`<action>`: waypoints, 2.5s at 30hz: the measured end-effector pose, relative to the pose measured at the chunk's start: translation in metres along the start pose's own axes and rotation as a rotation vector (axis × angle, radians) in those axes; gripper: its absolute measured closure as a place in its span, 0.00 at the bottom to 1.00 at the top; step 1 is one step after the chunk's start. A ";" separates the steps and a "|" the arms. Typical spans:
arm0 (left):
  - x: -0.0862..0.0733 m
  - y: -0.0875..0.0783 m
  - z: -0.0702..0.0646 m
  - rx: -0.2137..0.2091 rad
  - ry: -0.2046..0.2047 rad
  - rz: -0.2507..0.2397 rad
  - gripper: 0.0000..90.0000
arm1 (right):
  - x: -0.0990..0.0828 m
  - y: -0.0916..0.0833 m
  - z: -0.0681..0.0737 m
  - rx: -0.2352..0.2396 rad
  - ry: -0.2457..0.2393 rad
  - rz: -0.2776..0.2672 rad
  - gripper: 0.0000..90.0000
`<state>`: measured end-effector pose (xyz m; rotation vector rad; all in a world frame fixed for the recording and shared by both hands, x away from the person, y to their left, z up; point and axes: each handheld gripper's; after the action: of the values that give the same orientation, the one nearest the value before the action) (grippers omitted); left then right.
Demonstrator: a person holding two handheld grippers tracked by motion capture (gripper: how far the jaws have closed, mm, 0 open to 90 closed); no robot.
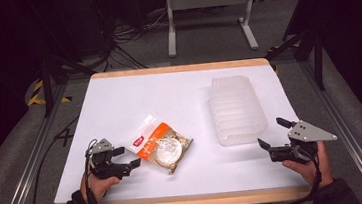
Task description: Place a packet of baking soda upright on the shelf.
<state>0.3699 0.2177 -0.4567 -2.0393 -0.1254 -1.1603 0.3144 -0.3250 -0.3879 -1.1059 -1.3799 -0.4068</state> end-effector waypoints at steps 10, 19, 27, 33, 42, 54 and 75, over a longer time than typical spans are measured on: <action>0.025 0.027 0.006 -0.082 -0.049 0.024 0.17 | 0.014 0.019 0.015 0.048 -0.035 0.025 0.12; 0.044 0.048 0.010 -0.116 -0.074 0.011 0.31 | 0.002 0.029 0.020 0.081 -0.033 0.042 0.11; 0.048 0.047 0.007 -0.090 0.020 -0.030 0.83 | -0.004 0.024 0.018 0.072 -0.047 0.009 0.12; 0.051 0.043 -0.003 -0.070 0.093 -0.055 1.00 | -0.005 0.013 0.015 0.028 -0.064 -0.044 0.12; 0.059 0.032 -0.024 -0.059 0.208 -0.135 1.00 | -0.011 0.007 0.003 -0.041 -0.062 -0.059 0.10; 0.073 0.023 -0.046 -0.100 0.310 -0.206 1.00 | -0.026 0.004 -0.002 -0.053 -0.065 -0.039 0.10; 0.105 0.026 -0.073 -0.170 0.352 -0.292 1.00 | -0.058 0.007 -0.019 -0.063 -0.005 0.086 0.10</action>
<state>0.3916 0.1227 -0.3699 -1.9687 -0.1579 -1.7466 0.3178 -0.3577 -0.4393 -1.2140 -1.3264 -0.3875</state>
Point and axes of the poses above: each handheld gripper's, and its own axes: y roughly forward along the jaws, x roughly out of its top, z roughly to its left, and after that the axes turned 1 degree about y, right-handed
